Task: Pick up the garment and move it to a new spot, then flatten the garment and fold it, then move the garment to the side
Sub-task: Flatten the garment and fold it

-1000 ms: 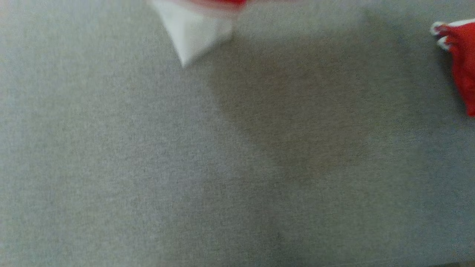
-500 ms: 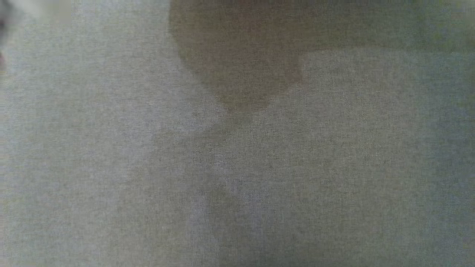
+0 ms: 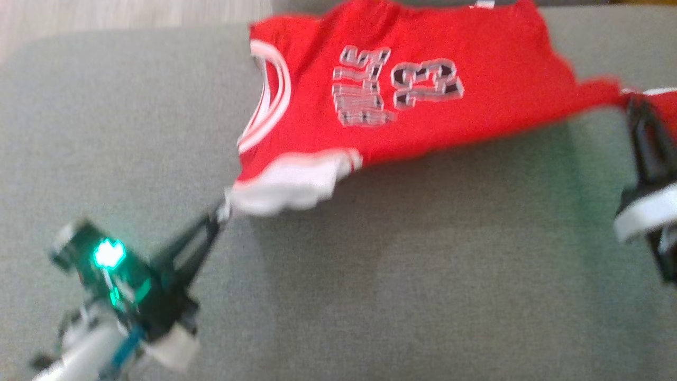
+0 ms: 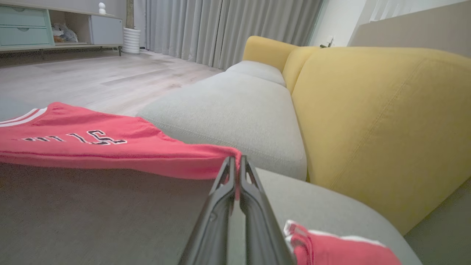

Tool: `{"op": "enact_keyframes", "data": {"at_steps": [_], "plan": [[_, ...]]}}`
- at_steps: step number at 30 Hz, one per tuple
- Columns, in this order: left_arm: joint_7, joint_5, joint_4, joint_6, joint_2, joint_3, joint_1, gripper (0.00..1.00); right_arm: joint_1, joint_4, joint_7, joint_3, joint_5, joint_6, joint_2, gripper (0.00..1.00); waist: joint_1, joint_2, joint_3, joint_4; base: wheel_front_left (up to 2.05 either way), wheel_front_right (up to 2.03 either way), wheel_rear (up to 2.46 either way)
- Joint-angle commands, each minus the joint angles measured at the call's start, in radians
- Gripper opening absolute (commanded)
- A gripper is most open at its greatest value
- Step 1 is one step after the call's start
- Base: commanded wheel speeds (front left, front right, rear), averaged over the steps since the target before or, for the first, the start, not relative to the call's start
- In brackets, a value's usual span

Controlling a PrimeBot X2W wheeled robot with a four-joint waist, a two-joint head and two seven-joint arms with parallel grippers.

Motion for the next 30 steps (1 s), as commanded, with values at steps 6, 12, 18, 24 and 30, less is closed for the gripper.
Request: {"op": "enact_keyframes", "data": {"at_steps": [6, 12, 18, 24, 30], "plan": [[-0.004, -0.072, -0.067, 0.045, 0.054, 0.012, 0.153, 0.0, 0.184, -0.07, -0.005, -0.027, -0.02, -0.001, 0.012, 0.0, 0.0004, -0.0001, -0.113, -0.02, 0.0, 0.0, 0.0], [-0.004, -0.147, -0.113, 0.051, 0.063, 0.012, 0.293, 0.0, 0.349, -0.114, -0.005, -0.071, -0.037, -0.001, 0.059, 0.0, 0.0004, -0.0001, -0.159, -0.03, 0.0, 0.0, 0.0], [-0.003, -0.14, -0.122, 0.022, 0.074, 0.013, 0.266, 0.0, 0.369, -0.132, -0.005, -0.087, -0.046, -0.001, 0.072, 0.0, 0.0004, -0.0001, -0.124, -0.035, 0.0, 0.0, 0.0], [-0.002, -0.092, -0.042, -0.052, 0.032, 0.027, 0.072, 0.0, 0.272, -0.068, -0.005, -0.089, -0.038, -0.001, 0.066, 0.0, 0.0004, -0.0001, -0.061, -0.026, 0.0, 0.0, 0.0], [-0.002, -0.028, 0.085, -0.14, -0.018, 0.033, -0.17, 0.0, 0.146, 0.0, -0.005, -0.07, -0.033, -0.001, 0.066, 0.0, 0.0004, -0.0001, 0.005, -0.029, 0.0, 0.0, 0.0]]}}
